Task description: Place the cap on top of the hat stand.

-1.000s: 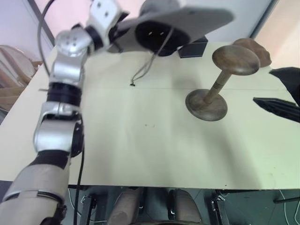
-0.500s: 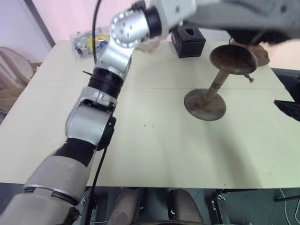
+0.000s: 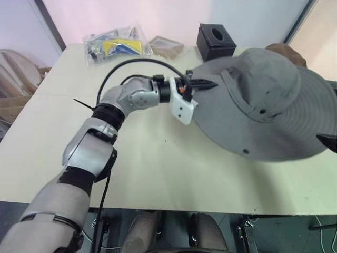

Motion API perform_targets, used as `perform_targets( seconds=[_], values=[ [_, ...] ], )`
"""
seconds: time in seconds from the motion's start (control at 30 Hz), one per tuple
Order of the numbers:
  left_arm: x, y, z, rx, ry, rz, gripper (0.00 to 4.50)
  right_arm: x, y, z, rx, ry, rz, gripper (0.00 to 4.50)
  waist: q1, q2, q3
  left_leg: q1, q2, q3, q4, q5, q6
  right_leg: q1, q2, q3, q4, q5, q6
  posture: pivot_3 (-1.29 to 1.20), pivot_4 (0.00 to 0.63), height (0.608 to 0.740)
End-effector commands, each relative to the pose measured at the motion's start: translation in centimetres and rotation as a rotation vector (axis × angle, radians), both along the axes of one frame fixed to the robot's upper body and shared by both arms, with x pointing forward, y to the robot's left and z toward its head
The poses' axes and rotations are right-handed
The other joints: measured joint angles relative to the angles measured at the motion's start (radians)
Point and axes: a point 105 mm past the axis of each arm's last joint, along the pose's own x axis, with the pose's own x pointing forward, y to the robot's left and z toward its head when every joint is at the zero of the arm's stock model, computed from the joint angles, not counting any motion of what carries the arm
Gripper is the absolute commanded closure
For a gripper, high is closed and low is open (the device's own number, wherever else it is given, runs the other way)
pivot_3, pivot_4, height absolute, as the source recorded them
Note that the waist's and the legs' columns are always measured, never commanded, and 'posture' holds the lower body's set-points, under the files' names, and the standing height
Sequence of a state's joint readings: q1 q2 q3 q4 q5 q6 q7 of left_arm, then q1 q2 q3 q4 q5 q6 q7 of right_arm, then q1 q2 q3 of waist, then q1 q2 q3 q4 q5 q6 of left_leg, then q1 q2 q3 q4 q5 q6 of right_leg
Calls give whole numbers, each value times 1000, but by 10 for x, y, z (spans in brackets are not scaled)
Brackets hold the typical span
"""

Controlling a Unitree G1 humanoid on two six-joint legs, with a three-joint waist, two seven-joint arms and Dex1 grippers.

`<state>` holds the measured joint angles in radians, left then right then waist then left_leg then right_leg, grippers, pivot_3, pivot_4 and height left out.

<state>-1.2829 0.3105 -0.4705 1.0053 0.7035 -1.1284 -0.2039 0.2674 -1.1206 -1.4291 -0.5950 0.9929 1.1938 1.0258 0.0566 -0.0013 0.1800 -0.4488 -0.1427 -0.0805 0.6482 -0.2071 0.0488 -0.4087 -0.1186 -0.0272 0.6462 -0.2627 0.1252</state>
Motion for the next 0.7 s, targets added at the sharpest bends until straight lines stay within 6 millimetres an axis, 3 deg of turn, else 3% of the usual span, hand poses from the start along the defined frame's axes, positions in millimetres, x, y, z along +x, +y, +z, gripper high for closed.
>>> perform_targets(
  seconds=[0.03,0.3,0.37,0.43,0.57,0.6,0.7],
  values=[
    [-3,-4,-9,1,-4,-20,3938,-5,-14,19,-16,-78,-71,0,-1,0,0,0,0,0,0,0,0,0,0,0,0,0,0,0,150,734],
    [4,-1,-26,10,98,23,3938,6,-25,13,-26,-68,-102,0,-6,0,0,0,0,0,0,0,0,0,0,0,0,0,1,0,150,734],
    [3,-1,-27,12,112,10,2979,8,-28,11,-28,-63,-109,0,-11,0,0,0,0,0,0,0,0,0,0,0,0,0,1,0,150,734],
    [1,0,-25,12,115,-2,2311,10,-29,10,-29,-61,-110,0,-15,0,0,0,0,0,0,0,0,0,0,0,0,0,1,0,150,734],
    [0,7,-20,29,97,-9,315,15,-31,8,-37,-64,-110,0,-16,0,0,0,0,0,0,0,0,0,0,0,0,0,1,0,150,734],
    [2,11,-20,40,92,-1,69,16,-31,8,-38,-65,-109,0,-16,0,0,0,0,0,0,0,0,0,0,0,0,0,1,0,150,734],
    [9,24,-21,60,88,45,69,19,-32,6,-41,-65,-104,0,-17,0,0,0,0,0,0,0,0,0,0,0,0,0,1,0,150,734]
  ],
)
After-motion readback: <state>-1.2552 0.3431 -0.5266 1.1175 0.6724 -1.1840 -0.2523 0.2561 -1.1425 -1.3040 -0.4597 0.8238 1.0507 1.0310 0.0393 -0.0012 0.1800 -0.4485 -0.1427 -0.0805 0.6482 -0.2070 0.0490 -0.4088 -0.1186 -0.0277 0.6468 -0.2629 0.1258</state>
